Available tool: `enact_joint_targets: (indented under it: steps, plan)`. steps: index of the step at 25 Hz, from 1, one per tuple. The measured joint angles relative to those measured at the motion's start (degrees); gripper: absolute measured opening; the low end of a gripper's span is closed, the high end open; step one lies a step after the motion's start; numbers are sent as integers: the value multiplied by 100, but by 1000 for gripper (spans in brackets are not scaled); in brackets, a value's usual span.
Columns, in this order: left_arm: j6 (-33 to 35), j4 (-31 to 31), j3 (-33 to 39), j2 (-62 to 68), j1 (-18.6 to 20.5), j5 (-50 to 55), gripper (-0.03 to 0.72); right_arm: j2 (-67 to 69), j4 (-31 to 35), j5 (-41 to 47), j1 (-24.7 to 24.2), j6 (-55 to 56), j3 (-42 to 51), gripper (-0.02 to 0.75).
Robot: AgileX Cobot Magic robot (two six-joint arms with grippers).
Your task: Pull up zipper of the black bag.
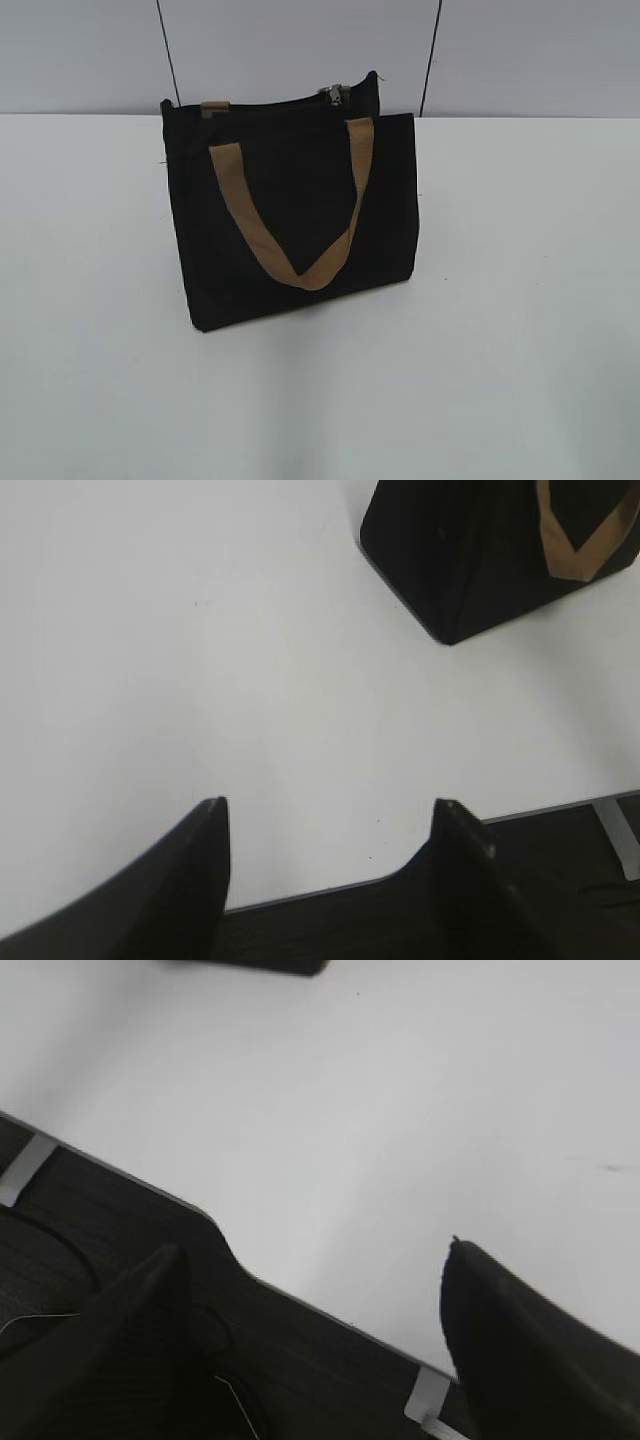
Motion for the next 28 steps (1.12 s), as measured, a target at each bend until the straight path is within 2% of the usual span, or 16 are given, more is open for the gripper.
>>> enact_joint_targets:
  steps: [8,22,26,28]
  plan:
    - [112,0,261,0,0,-801,472,0,-191,-208,0,193,180,589]
    - [128,0,281,-6,16,-868,472,5,-197,-215,0,196,180,589]
    - [133,0,284,-71,310,-874,472,-48,-197,-220,0,196,180,589]
    - [133,0,288,-186,583,-874,472,-196,-197,-220,0,196,186,589]
